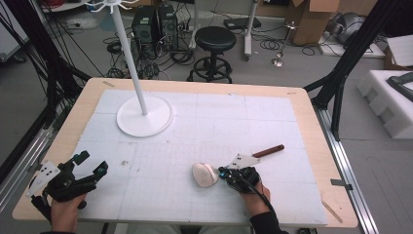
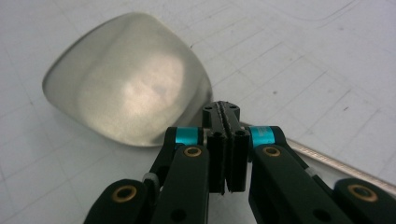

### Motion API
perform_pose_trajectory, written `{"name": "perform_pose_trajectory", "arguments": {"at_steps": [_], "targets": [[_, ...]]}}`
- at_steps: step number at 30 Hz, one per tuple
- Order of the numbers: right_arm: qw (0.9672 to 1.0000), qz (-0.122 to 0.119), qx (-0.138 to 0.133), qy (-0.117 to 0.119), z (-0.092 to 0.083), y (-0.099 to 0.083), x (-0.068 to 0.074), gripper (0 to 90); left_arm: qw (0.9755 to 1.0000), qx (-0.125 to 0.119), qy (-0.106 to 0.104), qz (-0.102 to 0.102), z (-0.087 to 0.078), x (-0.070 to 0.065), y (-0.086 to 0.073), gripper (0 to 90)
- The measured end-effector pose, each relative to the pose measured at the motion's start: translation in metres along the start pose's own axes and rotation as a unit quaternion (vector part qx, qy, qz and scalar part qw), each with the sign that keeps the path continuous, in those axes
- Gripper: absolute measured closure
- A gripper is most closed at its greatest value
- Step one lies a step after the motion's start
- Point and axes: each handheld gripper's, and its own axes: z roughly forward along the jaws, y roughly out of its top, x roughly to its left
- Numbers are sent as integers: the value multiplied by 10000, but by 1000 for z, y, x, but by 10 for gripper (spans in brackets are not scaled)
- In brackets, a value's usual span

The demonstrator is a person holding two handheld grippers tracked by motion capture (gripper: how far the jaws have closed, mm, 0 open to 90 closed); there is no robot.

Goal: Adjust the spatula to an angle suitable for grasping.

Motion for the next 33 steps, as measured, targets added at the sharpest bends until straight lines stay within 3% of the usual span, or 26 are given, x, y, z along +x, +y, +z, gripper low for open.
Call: {"name": "perform_pose_trajectory", "arguments": {"at_steps": [1,2,3,4,5,6,7,8,9,10,12,15,17,19,20,24,25,27,33], "targets": [[9992,233,-304,-114,-15,0,-15,896,10000,5,8,3,0,0,0,125],[9992,233,-304,-114,-15,0,-15,896,10000,6,9,-4,0,0,0,125],[9980,370,-443,-268,-25,-1,-26,896,10000,-2,13,-17,0,1,0,125],[9931,696,-591,-731,-44,-7,-55,896,10000,7,20,-16,-1,1,0,125],[9902,860,-599,-923,-52,-9,-66,896,10000,7,20,-16,-1,1,0,125],[9853,1003,-620,-1239,-62,-14,-82,896,10000,7,22,-11,-1,1,0,125],[9799,1197,-599,-1479,-71,-19,-97,896,10000,8,26,-7,-1,1,0,125],[9722,1440,-587,-1750,-81,-26,-114,896,10000,15,34,-8,-1,1,-1,125],[9722,1440,-587,-1750,-81,-26,-114,896,10000,15,34,-8,-1,1,-1,125],[9599,1814,-573,-2057,-93,-36,-135,896,10000,29,40,5,0,2,-1,125],[9519,1995,-480,-2275,-97,-44,-149,895,10000,57,51,5,0,2,-2,125],[9461,2063,-309,-2478,-95,-52,-163,895,10000,81,54,16,1,2,-3,125],[9459,2118,-211,-2449,-88,-54,-169,895,9999,99,58,23,1,2,-3,125],[9513,1965,-62,-2374,-78,-54,-173,895,9999,103,64,27,1,1,-3,125],[9522,1916,6,-2381,-75,-54,-173,895,9999,110,67,30,1,2,-4,125],[9535,1998,136,-2252,-66,-59,-179,895,9999,118,72,19,0,2,-4,125],[9556,2045,140,-2116,-63,-61,-181,895,9999,124,81,28,-1,3,-4,125],[9618,1918,93,-1952,-60,-60,-180,897,9999,127,94,24,-1,4,-5,125],[9716,1694,125,-1648,-54,-54,-173,897,9999,115,88,2,-2,5,-4,125]]}}
